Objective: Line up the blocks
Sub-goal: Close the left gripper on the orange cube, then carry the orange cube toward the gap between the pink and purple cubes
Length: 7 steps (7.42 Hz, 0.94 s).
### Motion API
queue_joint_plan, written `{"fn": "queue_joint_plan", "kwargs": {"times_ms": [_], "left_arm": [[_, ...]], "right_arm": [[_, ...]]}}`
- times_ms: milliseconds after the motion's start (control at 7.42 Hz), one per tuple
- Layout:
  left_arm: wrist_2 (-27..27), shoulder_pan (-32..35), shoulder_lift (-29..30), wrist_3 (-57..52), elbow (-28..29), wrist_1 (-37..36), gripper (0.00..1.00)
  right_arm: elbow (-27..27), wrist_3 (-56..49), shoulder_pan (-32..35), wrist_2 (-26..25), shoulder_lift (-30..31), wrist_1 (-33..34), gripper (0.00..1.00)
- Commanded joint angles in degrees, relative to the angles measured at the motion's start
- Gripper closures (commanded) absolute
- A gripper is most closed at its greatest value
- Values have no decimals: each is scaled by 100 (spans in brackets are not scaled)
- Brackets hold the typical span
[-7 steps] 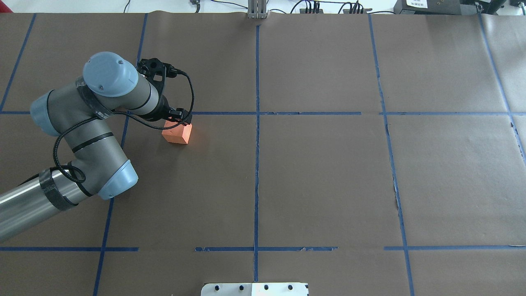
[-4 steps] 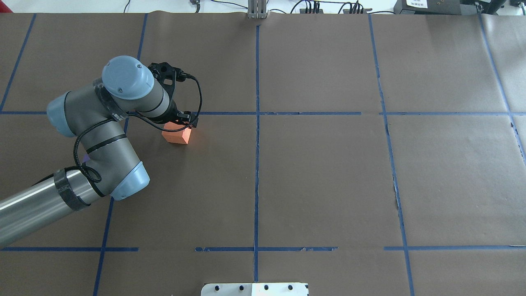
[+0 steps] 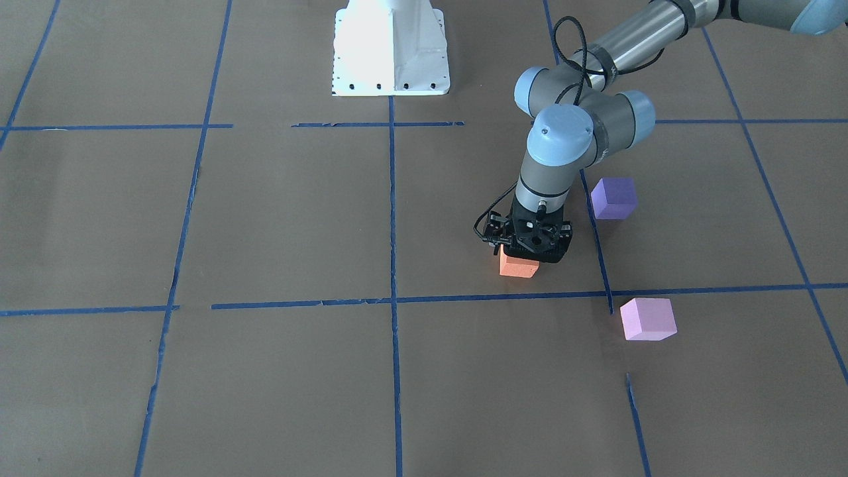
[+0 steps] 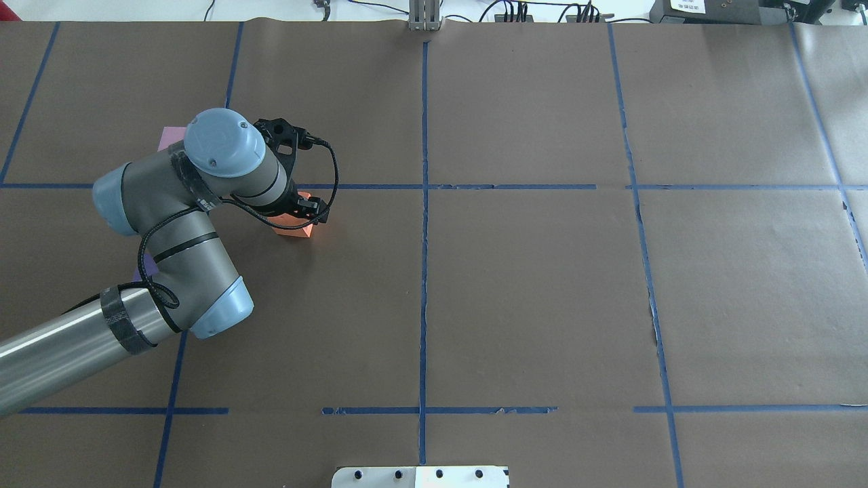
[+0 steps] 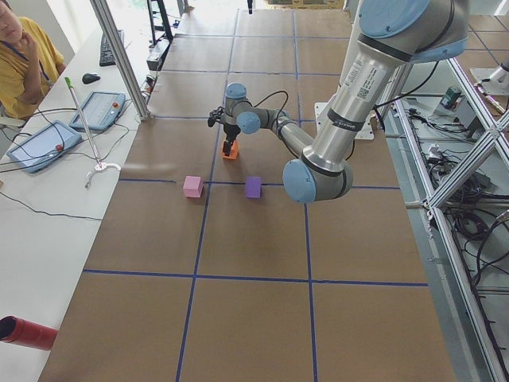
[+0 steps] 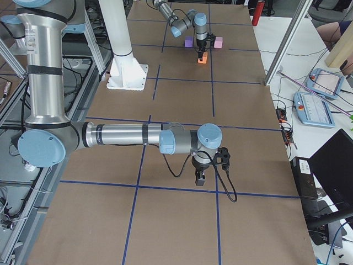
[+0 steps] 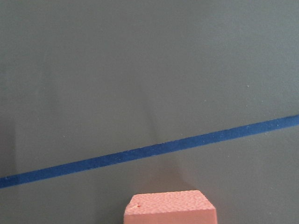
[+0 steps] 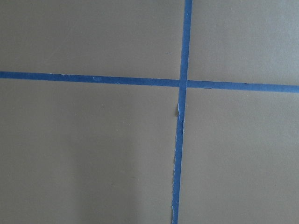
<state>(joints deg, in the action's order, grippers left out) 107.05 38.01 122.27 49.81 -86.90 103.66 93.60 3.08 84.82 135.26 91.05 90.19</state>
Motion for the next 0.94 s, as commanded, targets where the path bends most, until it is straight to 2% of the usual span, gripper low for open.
{"fn": "queue_joint_plan", "kwargs": {"times_ms": [0,135,270,404,539,809], "left_arm": [[9,-4,16,11,-2,-12,51],[53,-4,16,229,-2,5,70],[1,13,7,257,-46,-21,84],[61,187,-28,248,-403,-143,88],[158,398,-45,240,-894,-605,92],[474,811,-255,-222,-1178,-672,94]], "right_arm": [[0,0,0,0,0,-1,0],[0,0,0,0,0,-1,0],[0,0,0,9,0,-1,0],[0,0,0,0,0,-1,0],[0,0,0,0,0,-1,0],[0,0,0,0,0,-1,0]]}}
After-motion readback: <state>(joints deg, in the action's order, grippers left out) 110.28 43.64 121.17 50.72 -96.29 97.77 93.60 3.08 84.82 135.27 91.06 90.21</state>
